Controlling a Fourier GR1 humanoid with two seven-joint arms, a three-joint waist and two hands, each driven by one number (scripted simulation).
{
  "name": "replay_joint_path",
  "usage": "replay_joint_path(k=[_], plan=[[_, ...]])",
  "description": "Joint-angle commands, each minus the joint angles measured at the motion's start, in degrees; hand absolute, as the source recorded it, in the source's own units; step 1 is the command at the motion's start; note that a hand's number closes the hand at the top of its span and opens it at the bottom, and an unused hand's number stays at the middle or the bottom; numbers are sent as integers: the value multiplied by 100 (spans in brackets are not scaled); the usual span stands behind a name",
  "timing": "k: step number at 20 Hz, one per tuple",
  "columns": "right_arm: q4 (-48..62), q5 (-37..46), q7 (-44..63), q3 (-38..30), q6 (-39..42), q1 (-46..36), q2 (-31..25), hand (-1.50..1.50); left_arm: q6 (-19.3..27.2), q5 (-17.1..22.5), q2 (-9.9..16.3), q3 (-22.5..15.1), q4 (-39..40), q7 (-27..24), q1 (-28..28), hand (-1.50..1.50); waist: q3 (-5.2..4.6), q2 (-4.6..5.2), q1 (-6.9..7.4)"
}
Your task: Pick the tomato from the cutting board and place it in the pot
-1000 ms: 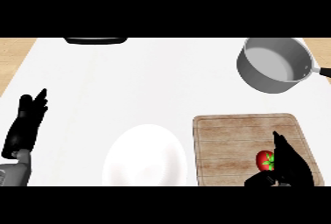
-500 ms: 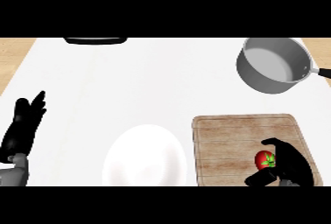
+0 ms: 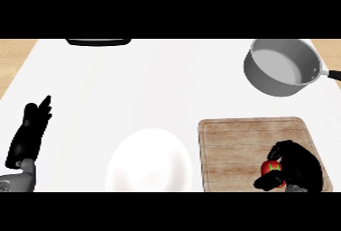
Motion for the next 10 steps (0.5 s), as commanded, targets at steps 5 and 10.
replay_joint_path(k=[5,10], plan=[[-980,865,491,293,70,145,-231,150,-159,25,68,117,-358,307,7,0,19,4,5],[144,-1193,-2390,-2042,68,335,-2519,150,-13,54,12,258,36,21,87,0,46,22,-190]])
